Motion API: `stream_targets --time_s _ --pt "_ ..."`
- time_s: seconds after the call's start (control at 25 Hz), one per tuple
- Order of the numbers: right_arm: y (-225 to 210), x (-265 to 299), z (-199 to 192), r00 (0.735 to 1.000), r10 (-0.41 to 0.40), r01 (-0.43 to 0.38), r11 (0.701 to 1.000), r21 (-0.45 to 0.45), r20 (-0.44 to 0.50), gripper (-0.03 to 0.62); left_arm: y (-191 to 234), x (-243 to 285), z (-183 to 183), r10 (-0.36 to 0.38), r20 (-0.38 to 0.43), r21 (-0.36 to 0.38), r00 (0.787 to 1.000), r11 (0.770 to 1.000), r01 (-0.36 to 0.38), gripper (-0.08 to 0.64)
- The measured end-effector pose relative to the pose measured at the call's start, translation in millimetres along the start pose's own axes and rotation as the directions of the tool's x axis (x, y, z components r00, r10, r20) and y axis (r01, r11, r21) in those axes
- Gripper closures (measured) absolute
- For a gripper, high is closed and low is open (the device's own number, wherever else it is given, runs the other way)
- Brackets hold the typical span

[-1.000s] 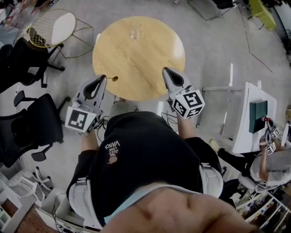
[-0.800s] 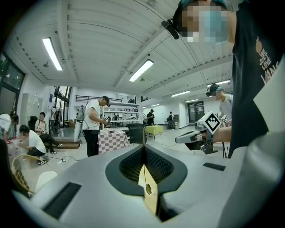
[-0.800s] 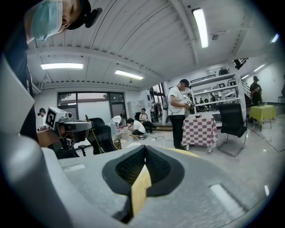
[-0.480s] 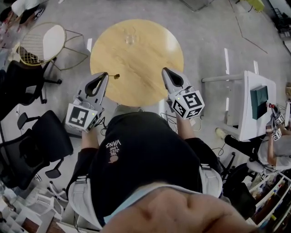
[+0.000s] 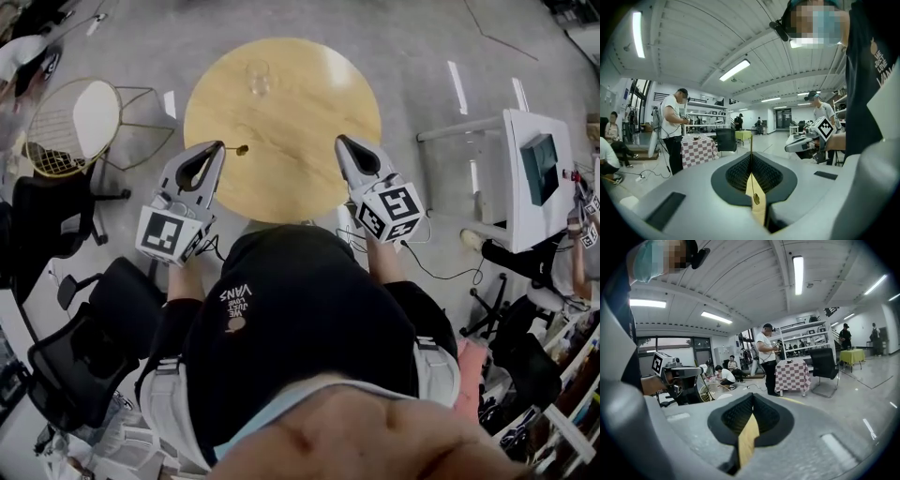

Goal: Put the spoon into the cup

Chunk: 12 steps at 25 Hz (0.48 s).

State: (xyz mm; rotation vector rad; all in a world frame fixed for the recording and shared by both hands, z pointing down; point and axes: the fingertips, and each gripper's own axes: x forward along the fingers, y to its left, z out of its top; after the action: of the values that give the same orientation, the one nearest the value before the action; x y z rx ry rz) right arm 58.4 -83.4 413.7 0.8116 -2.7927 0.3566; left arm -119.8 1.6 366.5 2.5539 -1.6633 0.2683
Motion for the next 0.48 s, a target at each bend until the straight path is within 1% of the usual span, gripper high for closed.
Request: stream_targets --time_s 0.12,0.48 --pt "1 6 1 0.999 -0.035 0.035 0.999 0.007 0.005 0.594 13 7 0 -0.044 0.012 0.039 0.999 0.998 0.044 0.549" --pt "0 16 4 0.990 -0.143 0.142 0.989 0.035 0.010 0.594 49 24 3 -0.120 0.027 0.058 0.992 0.991 0.118 0.549"
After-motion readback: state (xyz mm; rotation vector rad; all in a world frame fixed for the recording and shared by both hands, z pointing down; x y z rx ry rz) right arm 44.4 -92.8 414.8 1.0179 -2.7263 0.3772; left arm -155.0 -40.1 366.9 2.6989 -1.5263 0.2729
